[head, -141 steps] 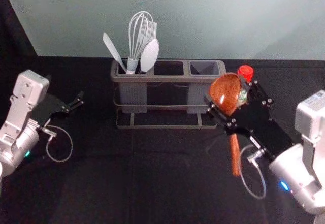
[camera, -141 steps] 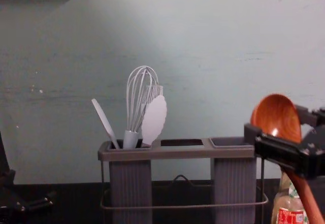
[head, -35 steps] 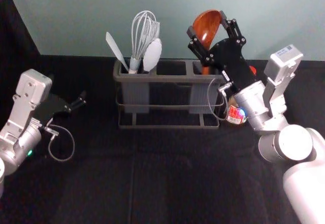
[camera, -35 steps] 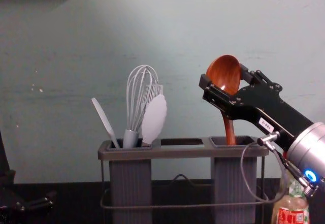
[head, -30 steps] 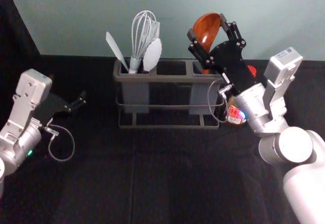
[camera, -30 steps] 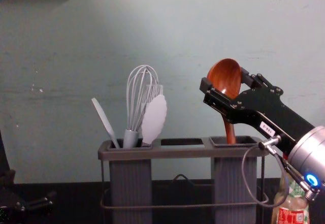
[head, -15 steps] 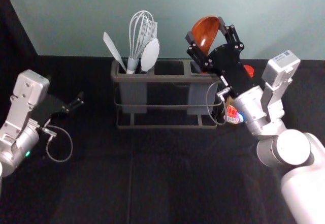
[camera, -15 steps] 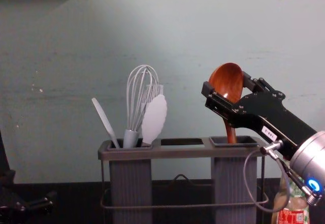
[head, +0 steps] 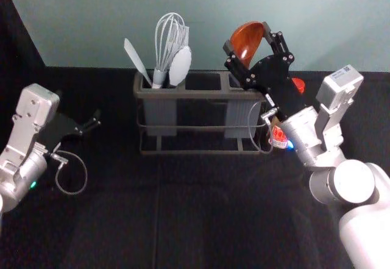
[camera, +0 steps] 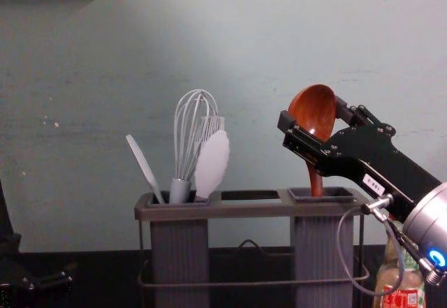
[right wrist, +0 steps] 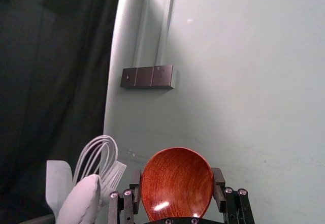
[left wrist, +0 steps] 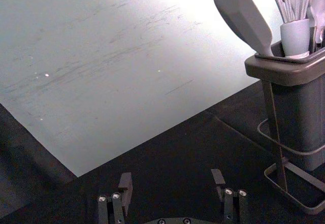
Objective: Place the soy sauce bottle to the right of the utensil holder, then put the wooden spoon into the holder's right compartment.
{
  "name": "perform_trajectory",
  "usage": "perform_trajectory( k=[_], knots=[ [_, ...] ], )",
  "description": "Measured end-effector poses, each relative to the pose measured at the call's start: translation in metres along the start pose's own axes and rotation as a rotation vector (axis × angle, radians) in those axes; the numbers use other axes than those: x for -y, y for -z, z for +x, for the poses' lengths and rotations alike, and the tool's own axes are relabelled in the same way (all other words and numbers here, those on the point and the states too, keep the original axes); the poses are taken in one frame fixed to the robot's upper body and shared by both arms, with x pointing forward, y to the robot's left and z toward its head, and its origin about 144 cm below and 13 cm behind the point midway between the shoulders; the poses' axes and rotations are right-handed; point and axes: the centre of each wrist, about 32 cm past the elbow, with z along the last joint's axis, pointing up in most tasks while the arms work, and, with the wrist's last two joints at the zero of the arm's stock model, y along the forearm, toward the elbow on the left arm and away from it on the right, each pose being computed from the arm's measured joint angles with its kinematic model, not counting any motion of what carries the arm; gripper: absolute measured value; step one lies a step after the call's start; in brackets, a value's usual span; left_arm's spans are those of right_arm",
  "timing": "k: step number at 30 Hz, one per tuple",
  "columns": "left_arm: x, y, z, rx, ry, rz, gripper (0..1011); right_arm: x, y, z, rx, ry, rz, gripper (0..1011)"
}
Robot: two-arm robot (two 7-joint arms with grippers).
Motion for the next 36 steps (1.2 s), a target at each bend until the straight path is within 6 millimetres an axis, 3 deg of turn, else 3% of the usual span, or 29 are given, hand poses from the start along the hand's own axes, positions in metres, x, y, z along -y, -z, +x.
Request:
perform_trajectory(
  k=[12, 21, 36],
  knots=[
    [0.0, 0.0, 0.0, 0.0, 0.0, 0.0, 1011, 0.003, -0.003, -0.003, 0.016, -0.003, 0.001, 840],
    [0.0, 0.0, 0.0, 0.0, 0.0, 0.0, 1011, 0.004, -0.003, -0.004, 0.019, 0.006, 0.001, 1004],
    [0.0, 0.0, 0.0, 0.0, 0.0, 0.0, 1011, 0.003, -0.022, 0.005, 0.045, 0.032, 0.052, 1004]
  ],
)
